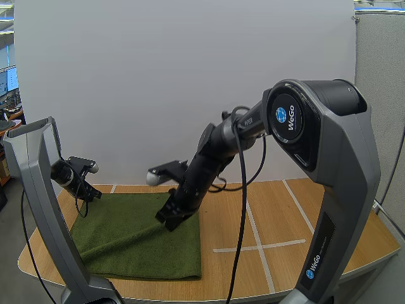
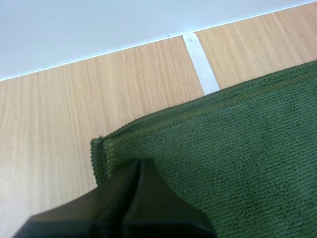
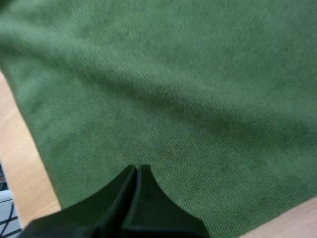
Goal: Fold the towel
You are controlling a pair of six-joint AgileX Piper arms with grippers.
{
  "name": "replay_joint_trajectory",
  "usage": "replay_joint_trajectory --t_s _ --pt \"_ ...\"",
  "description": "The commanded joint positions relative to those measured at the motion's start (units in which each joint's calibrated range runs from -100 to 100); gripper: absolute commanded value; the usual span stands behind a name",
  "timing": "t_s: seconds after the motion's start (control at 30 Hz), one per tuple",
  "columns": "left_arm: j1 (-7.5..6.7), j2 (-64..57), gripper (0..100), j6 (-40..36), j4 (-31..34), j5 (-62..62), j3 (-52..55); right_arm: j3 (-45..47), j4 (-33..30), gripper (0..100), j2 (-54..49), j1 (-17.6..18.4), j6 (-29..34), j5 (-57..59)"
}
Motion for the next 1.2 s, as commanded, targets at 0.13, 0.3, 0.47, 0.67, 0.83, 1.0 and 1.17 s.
replay_joint_trajectory --t_s 0.13,0.3,0.47,0.67,0.83,1.0,1.17 --pt "-0.26 0.04 0 -0.58 -0.05 -0.63 -0.18 4.37 -1.24 0 2.52 0.64 -0.34 -9.16" --pt "-0.26 0.04 0 -0.57 -0.05 -0.29 -0.18 6.2 -1.62 0 3.86 0.64 -0.34 -11.1" --pt "-0.26 0.04 0 -0.57 -0.05 -0.11 -0.18 8.51 -2.6 0 5.02 0.64 -0.34 -12.72" --pt "-0.26 0.04 0 -0.88 -0.05 -0.11 -0.18 11.37 -5.62 0 5.02 0.56 0.27 -13.61" --pt "-0.26 0.04 0 -0.88 -0.05 -0.11 -0.18 12.36 -7.78 0 5.02 0.56 1.46 -13.61" --pt "-0.26 0.04 0 -0.88 -0.05 -0.11 -0.18 12.36 -9.46 0 5.02 0.56 2.52 -12.64" --pt "-0.26 0.04 0 -0.86 -0.05 -0.78 -0.18 12.36 -9.56 0 5.02 0.56 2.6 -11.73"
